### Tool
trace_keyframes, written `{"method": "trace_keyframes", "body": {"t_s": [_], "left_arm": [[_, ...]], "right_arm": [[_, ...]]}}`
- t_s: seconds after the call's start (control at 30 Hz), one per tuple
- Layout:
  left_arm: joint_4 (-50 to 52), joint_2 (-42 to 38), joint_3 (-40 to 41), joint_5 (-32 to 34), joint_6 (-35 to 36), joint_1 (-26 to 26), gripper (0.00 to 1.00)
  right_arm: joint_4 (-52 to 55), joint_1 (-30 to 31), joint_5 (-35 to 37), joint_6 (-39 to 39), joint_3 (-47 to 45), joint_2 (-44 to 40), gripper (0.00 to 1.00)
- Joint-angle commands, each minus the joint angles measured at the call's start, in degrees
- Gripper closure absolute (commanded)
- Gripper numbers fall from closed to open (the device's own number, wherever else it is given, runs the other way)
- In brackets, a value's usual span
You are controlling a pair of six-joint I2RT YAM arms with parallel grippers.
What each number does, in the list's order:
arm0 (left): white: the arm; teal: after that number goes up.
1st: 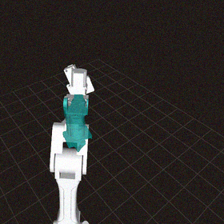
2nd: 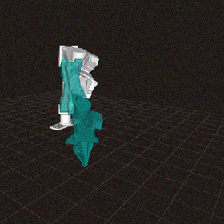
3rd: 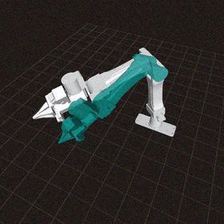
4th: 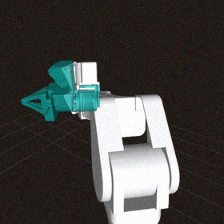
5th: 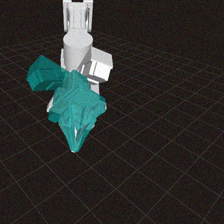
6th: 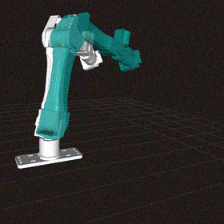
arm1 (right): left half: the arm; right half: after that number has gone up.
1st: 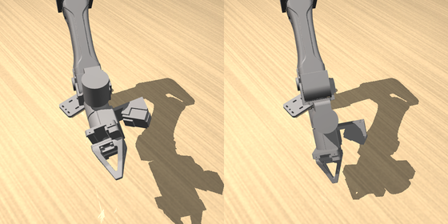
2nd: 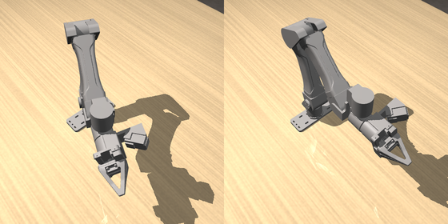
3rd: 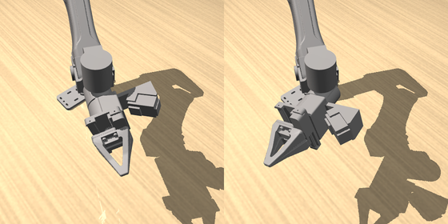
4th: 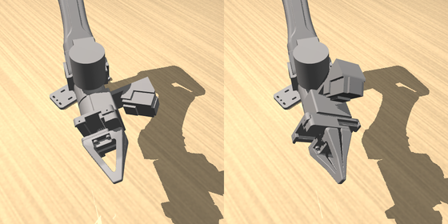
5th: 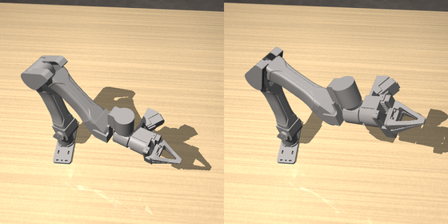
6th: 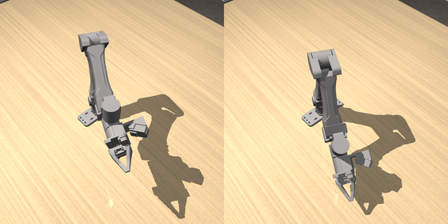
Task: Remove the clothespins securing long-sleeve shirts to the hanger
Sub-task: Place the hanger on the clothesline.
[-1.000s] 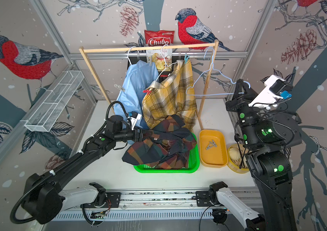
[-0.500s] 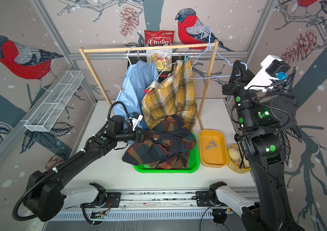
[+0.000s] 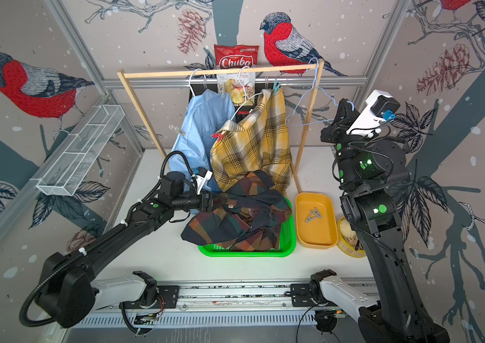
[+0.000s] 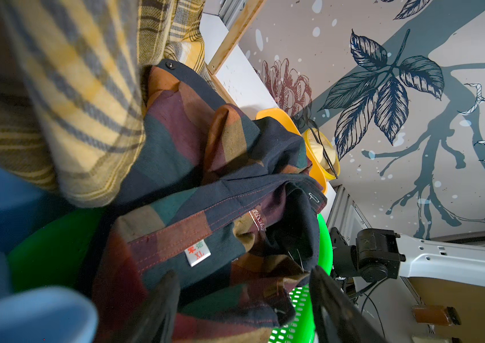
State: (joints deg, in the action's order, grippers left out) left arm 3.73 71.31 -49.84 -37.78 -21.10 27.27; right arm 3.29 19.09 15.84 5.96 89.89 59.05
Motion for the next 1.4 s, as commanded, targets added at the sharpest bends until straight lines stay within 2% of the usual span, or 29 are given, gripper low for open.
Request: {"method": "trace_keyframes", "body": {"t_s": [0.0,0.07,0.13,0.17,0.27,0.37,0.43,0.63,0.83,0.93,1.13,1.37], "left_arm": [[-1.53,-0.27,0.13,-0.52,0.23,0.09,0.32],[-1.53,-0.45,0.11,-0.37,0.32,0.07,0.31],[-1.31,-0.65,0.11,0.1,0.62,0.14,0.31],[-1.1,-0.85,0.02,0.33,0.99,0.11,0.31],[3.27,-2.81,-2.67,6.06,2.4,3.52,0.32],[11.27,-6.55,-9.55,17.12,5.38,11.54,0.3],[12.15,-9.58,-10.53,18.81,3.59,12.13,0.29],[23.47,-17.02,-10.23,25.25,3.26,12.18,0.25],[29.62,-24.52,0.12,29.21,-1.49,12.19,0.22],[28.52,-26.27,5.64,28.51,-4.07,12.28,0.21],[24.82,-21.52,8.52,33.87,-7.64,13.51,0.23],[16.71,-14.23,11.32,35.44,-11.56,14.1,0.27]], "right_arm": [[-2.29,-0.05,-0.92,1.35,-1.08,-0.92,0.92],[-1.93,-0.07,-1.53,2.24,-1.74,-1.42,0.7],[-2.06,-0.06,-2.83,2.78,-2.64,-2.23,0.41],[-2.02,-0.09,-3.09,3.04,-2.86,-2.57,0.32],[-0.14,-0.02,-1.86,4.11,-2.97,-3.68,0.16],[3.7,-0.02,-0.64,6.74,-4.33,-5.96,0.07],[5.91,-0.05,-0.89,9.49,-7.48,-7.97,0.01],[11.78,-0.02,-4.58,17.83,-22.66,-15.31,0.0],[14.64,0.1,-8.56,22.21,-39.42,-20.36,0.0],[13.25,0.29,-11.83,24.1,-45.79,-20.36,0.0],[7.73,0.68,-15.41,25.11,-52.01,-16.43,0.0],[1.86,1.05,-17.62,25.15,-55.27,-10.13,0.0]]}}
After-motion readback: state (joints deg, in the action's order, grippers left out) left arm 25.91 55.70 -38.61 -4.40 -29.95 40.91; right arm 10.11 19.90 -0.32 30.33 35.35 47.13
